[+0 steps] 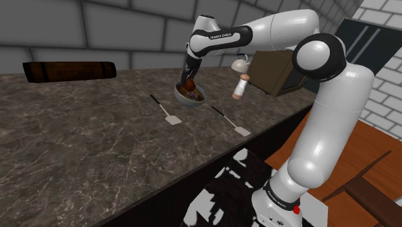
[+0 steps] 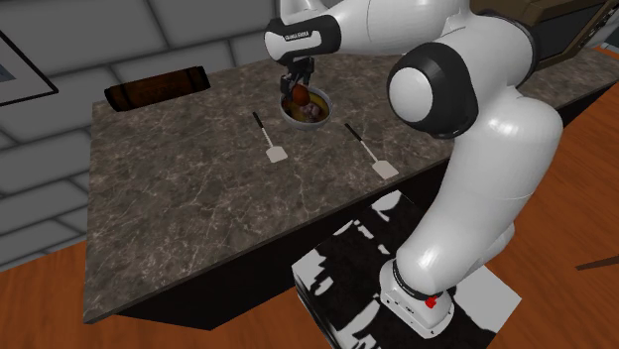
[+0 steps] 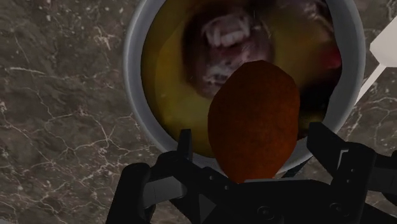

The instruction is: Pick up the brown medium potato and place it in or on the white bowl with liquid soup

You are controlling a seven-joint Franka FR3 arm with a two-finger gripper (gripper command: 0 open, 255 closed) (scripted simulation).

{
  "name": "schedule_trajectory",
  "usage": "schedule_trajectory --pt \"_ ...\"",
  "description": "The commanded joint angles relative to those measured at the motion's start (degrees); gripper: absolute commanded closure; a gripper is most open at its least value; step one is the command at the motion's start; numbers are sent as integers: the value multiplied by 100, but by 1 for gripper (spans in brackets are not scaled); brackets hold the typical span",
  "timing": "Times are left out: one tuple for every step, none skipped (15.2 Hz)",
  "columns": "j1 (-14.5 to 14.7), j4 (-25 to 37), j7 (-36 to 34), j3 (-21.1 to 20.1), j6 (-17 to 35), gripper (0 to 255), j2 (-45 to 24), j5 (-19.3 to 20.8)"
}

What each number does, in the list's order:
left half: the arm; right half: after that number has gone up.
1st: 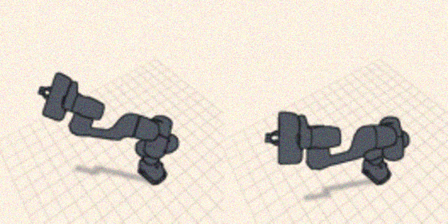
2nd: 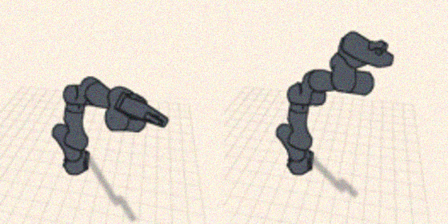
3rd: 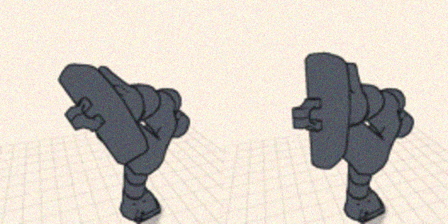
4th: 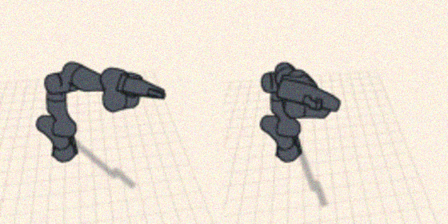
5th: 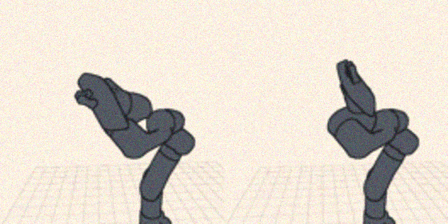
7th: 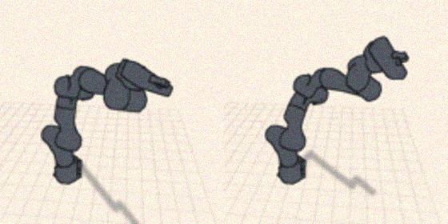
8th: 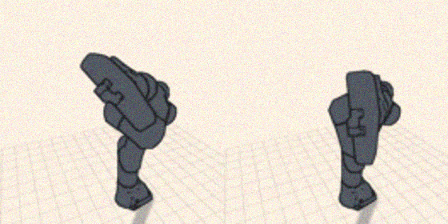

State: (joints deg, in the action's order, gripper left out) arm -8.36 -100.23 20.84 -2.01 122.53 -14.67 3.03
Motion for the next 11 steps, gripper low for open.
schedule_trajectory --pt "4 94 5 -6 -244 0 149 -10" --pt "6 187 9 -9 -409 0 221 -16" --pt "8 267 12 -12 -541 0 273 -20" --pt "8 267 12 -12 -541 0 273 -20" --pt "8 266 12 -12 -541 0 274 -20" --pt "8 267 12 -12 -541 0 273 -20" --pt "8 267 12 -12 -541 0 273 -20" --pt "8 267 12 -12 -541 0 273 -20" --pt "8 267 12 -12 -541 0 273 -20" --pt "8 267 12 -12 -541 0 273 -20" --pt "8 267 12 -12 -541 0 273 -20"
